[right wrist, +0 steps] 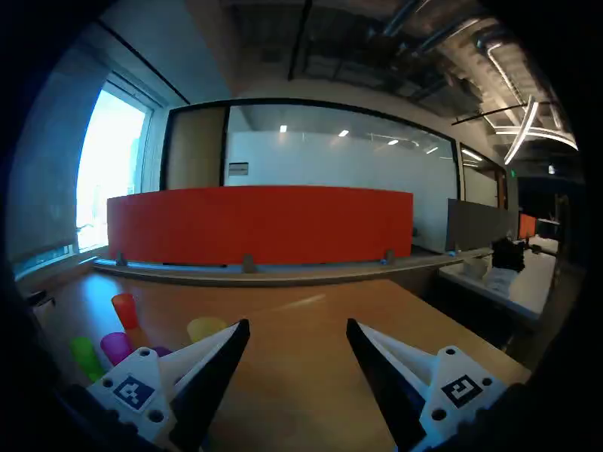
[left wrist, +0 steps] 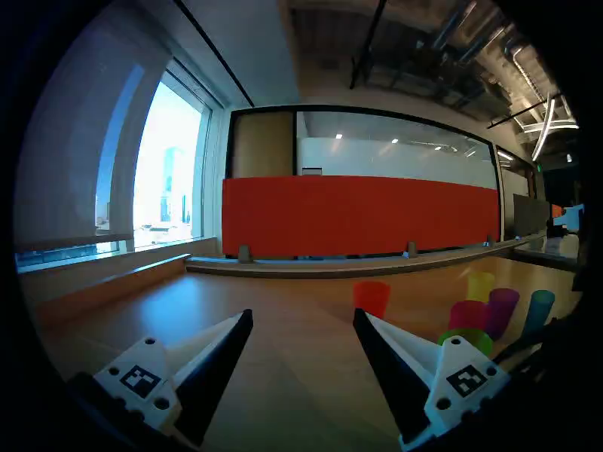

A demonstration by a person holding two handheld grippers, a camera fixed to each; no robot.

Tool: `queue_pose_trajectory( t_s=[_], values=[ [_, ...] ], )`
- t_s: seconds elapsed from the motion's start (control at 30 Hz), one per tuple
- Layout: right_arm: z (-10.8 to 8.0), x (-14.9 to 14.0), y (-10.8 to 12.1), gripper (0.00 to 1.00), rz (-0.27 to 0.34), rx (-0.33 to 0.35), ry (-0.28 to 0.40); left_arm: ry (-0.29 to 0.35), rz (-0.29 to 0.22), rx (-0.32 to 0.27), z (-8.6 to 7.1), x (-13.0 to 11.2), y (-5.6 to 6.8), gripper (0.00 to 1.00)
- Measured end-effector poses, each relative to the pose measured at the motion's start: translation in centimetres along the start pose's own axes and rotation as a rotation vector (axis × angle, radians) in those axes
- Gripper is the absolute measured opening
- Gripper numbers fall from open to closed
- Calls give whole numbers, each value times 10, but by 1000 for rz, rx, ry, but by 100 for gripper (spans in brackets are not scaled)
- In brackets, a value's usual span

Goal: Pour water

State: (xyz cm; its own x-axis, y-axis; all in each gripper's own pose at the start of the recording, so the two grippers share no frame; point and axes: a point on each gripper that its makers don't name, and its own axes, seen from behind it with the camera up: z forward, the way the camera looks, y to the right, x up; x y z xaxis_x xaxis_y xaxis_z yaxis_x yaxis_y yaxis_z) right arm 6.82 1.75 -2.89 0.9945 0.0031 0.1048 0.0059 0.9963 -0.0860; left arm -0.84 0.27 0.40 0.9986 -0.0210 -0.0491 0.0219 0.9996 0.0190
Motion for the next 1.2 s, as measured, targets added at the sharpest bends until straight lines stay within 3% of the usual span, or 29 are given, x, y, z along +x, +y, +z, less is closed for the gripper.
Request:
queue_pose_trajectory(
  t_s=[0.3,0.7,1.1,1.2],
  values=[
    [-5,2,3,100,-11,12,30,-1,0,0,0,0,0,100],
    [-15,10,-15,100,-53,84,117,-1,1,0,0,0,-1,99],
    [-4,-21,-26,100,-100,84,159,-1,1,0,0,1,0,99],
    [-1,-25,-29,100,-86,98,166,-1,2,0,-1,1,-1,100]
  ],
)
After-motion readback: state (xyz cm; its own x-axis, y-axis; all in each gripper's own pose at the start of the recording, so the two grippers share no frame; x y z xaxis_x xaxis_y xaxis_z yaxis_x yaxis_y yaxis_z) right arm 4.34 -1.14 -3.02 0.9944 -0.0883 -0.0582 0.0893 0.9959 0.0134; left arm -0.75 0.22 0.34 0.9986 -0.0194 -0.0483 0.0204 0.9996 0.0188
